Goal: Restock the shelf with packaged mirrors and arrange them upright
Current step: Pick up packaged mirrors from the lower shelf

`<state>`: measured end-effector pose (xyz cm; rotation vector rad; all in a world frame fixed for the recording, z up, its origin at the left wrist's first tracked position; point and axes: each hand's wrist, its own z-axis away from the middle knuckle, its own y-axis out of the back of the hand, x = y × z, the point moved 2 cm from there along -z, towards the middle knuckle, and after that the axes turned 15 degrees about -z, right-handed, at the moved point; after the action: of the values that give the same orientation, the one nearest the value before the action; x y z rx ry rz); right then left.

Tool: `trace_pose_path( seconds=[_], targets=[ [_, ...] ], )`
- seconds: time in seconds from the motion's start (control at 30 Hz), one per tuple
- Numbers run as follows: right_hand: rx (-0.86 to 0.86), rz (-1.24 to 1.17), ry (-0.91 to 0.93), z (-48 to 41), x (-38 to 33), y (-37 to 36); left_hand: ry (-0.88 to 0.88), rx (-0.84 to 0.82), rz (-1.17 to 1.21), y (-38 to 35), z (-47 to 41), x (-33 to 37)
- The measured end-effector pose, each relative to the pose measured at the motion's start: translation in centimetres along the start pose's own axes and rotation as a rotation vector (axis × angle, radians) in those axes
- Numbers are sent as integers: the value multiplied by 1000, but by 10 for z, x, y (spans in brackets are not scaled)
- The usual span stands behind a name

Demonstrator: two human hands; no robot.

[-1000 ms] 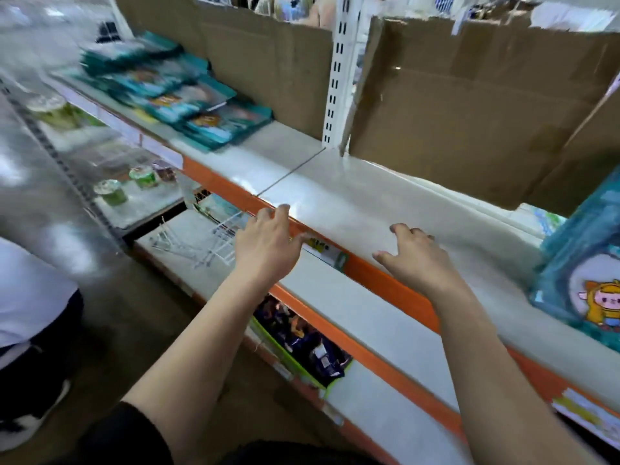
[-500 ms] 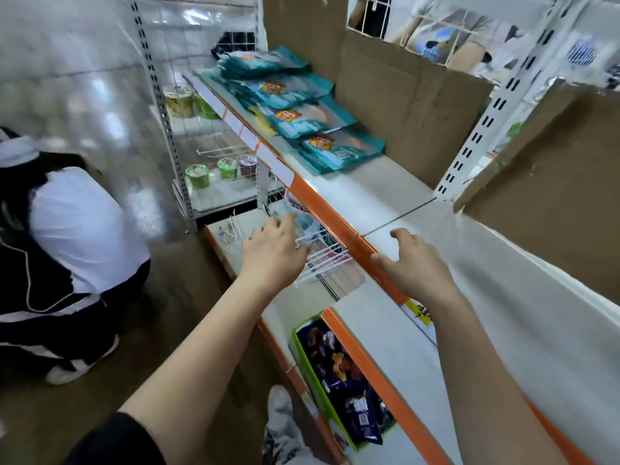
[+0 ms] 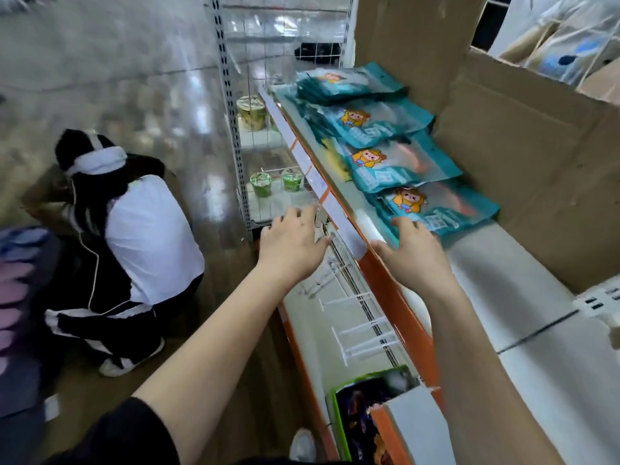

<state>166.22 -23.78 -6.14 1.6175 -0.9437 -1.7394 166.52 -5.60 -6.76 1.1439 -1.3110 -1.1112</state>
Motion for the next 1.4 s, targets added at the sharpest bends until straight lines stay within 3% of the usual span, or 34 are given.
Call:
trace_pose_path(
  seconds=[0.27, 0.5, 0.9, 1.23, 1.4],
  targets=[
    [-80, -38, 52, -80, -43, -37, 108, -33, 29, -5, -64, -49],
    [-91, -12, 58, -139, -92, -72, 90, -46, 55, -3, -135, -107],
    [139, -30, -181, -214, -171, -95, -238, -13, 56, 20, -282, -179],
    [249, -33, -304, -277, -182, -94, -358, 5, 161, 12, -364, -179],
    [294, -102, -332, -331, -172, -95, -322, 59, 218, 13, -422, -179]
  ],
)
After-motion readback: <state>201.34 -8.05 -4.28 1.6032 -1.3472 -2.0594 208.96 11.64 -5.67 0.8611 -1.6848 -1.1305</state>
